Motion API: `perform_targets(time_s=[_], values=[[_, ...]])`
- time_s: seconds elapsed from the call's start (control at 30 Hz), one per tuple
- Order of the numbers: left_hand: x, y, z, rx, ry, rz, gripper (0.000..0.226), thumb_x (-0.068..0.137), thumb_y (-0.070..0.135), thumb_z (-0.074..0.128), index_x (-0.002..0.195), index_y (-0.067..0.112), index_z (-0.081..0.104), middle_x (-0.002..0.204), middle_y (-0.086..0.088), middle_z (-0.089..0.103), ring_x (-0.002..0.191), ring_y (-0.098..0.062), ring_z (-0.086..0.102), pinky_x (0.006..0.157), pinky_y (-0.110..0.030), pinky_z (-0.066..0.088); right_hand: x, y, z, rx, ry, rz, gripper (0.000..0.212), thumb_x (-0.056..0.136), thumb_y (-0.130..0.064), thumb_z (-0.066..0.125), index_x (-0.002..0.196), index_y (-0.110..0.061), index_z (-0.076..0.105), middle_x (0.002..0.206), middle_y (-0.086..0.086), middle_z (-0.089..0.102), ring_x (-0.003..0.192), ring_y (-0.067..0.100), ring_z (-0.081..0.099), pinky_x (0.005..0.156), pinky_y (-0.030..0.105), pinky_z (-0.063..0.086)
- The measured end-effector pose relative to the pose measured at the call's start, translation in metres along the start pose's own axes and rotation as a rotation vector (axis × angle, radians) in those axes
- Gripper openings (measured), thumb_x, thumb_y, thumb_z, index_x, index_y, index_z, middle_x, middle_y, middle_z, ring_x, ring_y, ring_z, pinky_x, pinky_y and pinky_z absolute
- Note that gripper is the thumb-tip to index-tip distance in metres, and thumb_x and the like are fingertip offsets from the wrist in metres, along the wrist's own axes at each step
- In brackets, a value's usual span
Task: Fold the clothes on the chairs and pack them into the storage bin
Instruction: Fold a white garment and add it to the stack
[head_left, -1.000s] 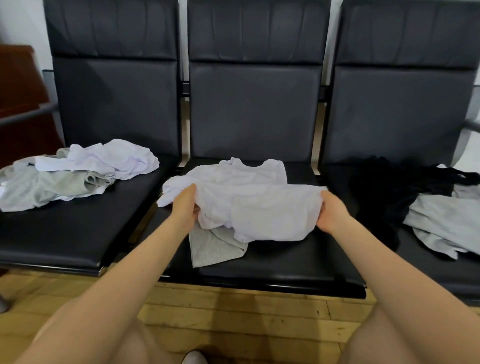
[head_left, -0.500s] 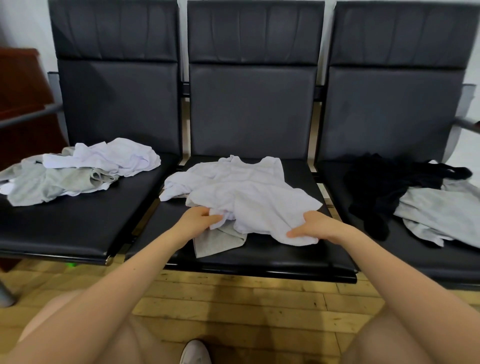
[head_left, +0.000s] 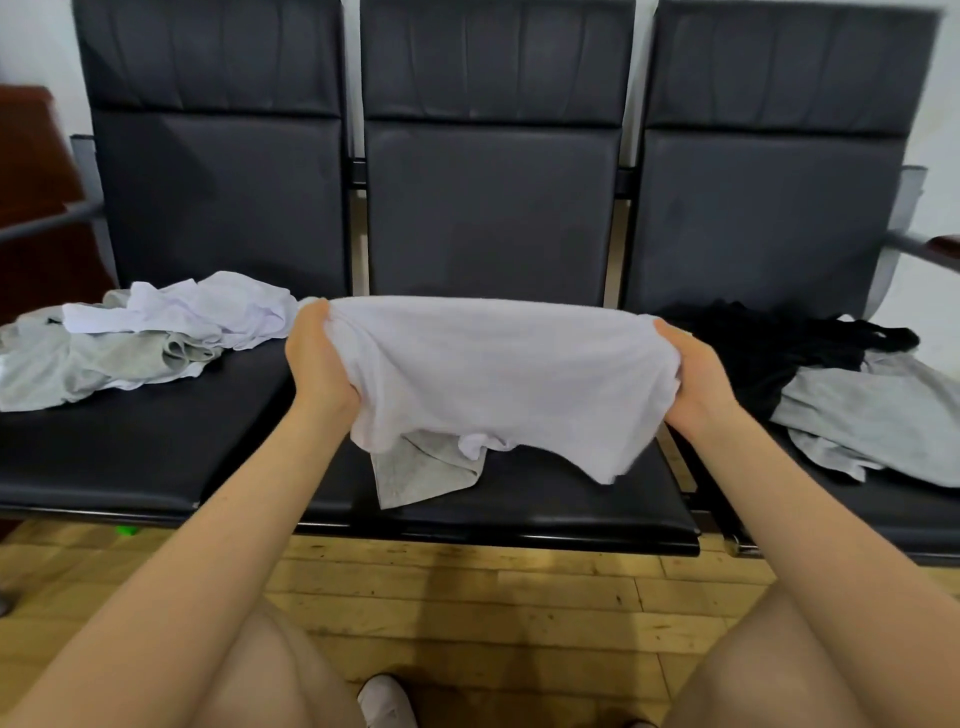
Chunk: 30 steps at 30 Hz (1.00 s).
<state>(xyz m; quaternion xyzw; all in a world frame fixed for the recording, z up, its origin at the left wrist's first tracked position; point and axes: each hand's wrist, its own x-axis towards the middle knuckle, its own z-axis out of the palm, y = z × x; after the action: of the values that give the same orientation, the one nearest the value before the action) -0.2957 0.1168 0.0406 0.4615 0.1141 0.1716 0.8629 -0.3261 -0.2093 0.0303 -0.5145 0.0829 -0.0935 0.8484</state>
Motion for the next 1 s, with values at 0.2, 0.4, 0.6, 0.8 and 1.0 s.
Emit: perform_targets(time_s=[0.2,0.4,0.6,0.8,1.0], values=[[0.02,-0.036,-0.007,0.58,-0.064,-0.211,0.023,0.09,0.032,0.056,0.111,0.022,0.059,0.11,-0.006,0.062,0.102,-0.026,0.057,0.083,-0.035,0.046,0.021,0.032,-0.011,-0.206,0.231,0.247,0.007,0.092,-0.013,0.059,0.094,-0.007,0.062,0.09,0.008,0.064,0.081,0.021,0.06,0.069,0.031,0.049],[0.002,-0.064,-0.043,1.04,-0.258,-0.076,0.03,0.096,0.027,0.048,0.112,0.005,0.062,0.11,-0.014,0.064,0.101,-0.03,0.059,0.093,-0.045,0.049,0.006,0.055,-0.004,-0.971,0.067,0.225,0.024,0.087,-0.027,0.068,0.098,-0.008,0.058,0.101,0.007,0.059,0.099,0.025,0.057,0.083,0.034,0.051],[-0.015,-0.04,-0.042,0.802,-0.234,-0.101,0.032,0.098,0.024,0.036,0.124,0.015,0.053,0.114,-0.007,0.058,0.103,-0.025,0.056,0.09,-0.039,0.049,-0.021,0.043,0.001,-1.0,-0.041,0.175,0.014,0.096,-0.021,0.052,0.102,-0.009,0.056,0.095,0.008,0.061,0.086,0.019,0.059,0.077,0.029,0.05],[-0.039,-0.003,-0.054,0.561,-0.197,-0.018,0.022,0.095,0.017,0.039,0.102,0.016,0.06,0.094,0.001,0.062,0.085,-0.016,0.055,0.069,-0.027,0.042,-0.047,0.014,-0.007,-0.318,-0.016,0.194,0.03,0.096,-0.013,0.051,0.124,-0.005,0.059,0.12,0.013,0.063,0.111,0.028,0.059,0.089,0.04,0.05],[-0.044,0.011,-0.073,0.709,-0.151,-0.064,0.026,0.096,0.022,0.043,0.111,0.01,0.06,0.108,-0.009,0.062,0.094,-0.023,0.055,0.078,-0.031,0.042,-0.063,0.002,-0.02,-0.358,0.017,0.24,0.033,0.092,-0.013,0.057,0.124,-0.006,0.06,0.117,0.014,0.065,0.107,0.029,0.062,0.083,0.04,0.051]])
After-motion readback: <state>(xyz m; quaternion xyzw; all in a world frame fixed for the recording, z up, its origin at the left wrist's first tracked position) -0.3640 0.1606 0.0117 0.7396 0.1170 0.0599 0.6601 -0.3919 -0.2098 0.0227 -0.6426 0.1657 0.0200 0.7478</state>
